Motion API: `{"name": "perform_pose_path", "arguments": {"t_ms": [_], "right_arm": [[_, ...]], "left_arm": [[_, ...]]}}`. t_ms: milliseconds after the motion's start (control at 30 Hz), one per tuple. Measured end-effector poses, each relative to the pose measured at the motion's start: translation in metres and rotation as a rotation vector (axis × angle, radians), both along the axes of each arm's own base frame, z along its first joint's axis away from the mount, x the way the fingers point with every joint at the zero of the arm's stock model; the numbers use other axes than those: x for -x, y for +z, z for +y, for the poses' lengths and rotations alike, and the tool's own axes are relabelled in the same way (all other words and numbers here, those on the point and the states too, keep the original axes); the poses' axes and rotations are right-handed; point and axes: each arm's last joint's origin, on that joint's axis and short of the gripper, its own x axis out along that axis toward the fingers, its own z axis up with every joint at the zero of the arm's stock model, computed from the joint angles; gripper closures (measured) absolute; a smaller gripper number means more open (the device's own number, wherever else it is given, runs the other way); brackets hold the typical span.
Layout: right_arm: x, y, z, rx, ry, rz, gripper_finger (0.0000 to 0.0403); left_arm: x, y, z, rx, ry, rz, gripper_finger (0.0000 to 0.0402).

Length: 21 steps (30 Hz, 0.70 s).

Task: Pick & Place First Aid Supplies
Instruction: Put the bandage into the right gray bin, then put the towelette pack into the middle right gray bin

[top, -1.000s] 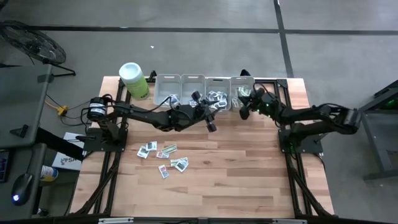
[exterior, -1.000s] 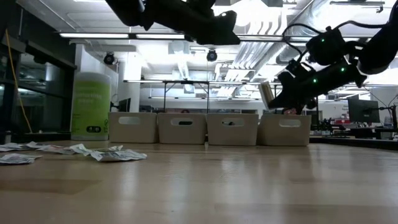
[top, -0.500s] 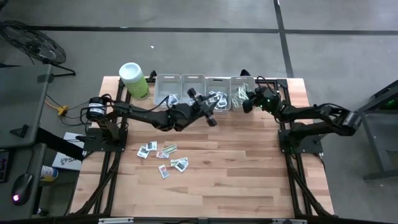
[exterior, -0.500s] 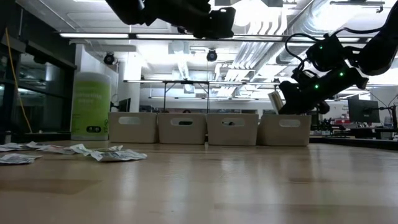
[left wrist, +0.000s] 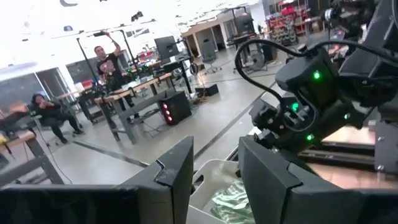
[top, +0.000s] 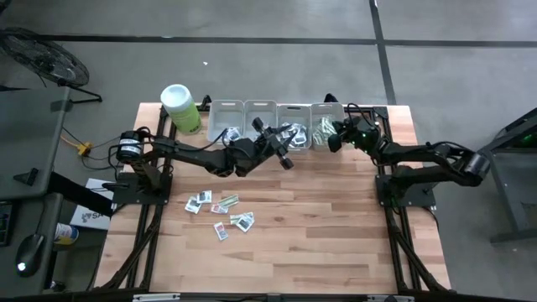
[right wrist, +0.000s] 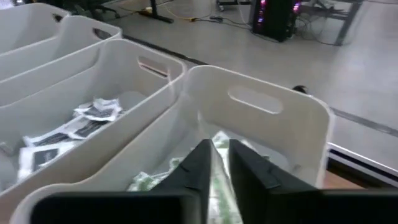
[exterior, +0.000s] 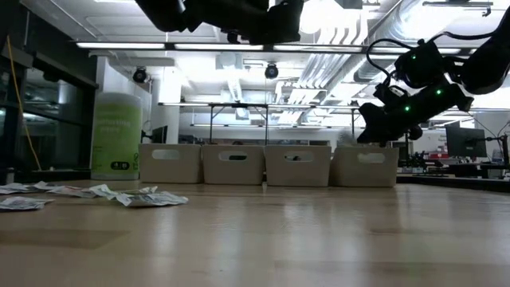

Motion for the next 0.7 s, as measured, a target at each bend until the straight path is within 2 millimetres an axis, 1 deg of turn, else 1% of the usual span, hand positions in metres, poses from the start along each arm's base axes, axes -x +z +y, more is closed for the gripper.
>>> {"name": "perform_pose_path", "arguments": {"t_ms": [133,200,300,400,467,533,633,700], "right_arm": [[0.003,0.002,0.001,0.006,-0.027,0.018,0.0311],[0.004,0.005,0.001,0.037,-0.034,0.034,0.0280],[0.007,0.014,0.002,0.090,-0.068,0.022,0.0233],[0.009,0.024,0.005,0.128,-0.049,-0.035,0.0192],[0.010,0.032,0.008,0.149,0.008,-0.087,0.0173],[0.010,0.040,0.013,0.162,0.125,-0.145,0.0162],[0.010,0.051,0.021,0.159,0.309,-0.247,0.0156],[0.012,0.056,0.025,0.163,0.385,-0.284,0.0156]], "left_arm": [[0.000,0.000,-0.002,0.035,-0.010,-0.028,0.0275],[0.000,0.000,-0.003,0.042,-0.012,-0.034,0.0275],[0.000,0.000,-0.006,0.064,-0.018,-0.054,0.0275],[0.000,0.001,-0.010,0.093,-0.011,-0.080,0.0275],[0.001,0.001,-0.013,0.115,0.003,-0.095,0.0275],[0.001,0.001,-0.016,0.130,0.013,-0.108,0.0275],[0.002,0.003,-0.024,0.149,0.025,-0.146,0.0275],[0.003,0.004,-0.030,0.154,0.040,-0.165,0.0275]]}}
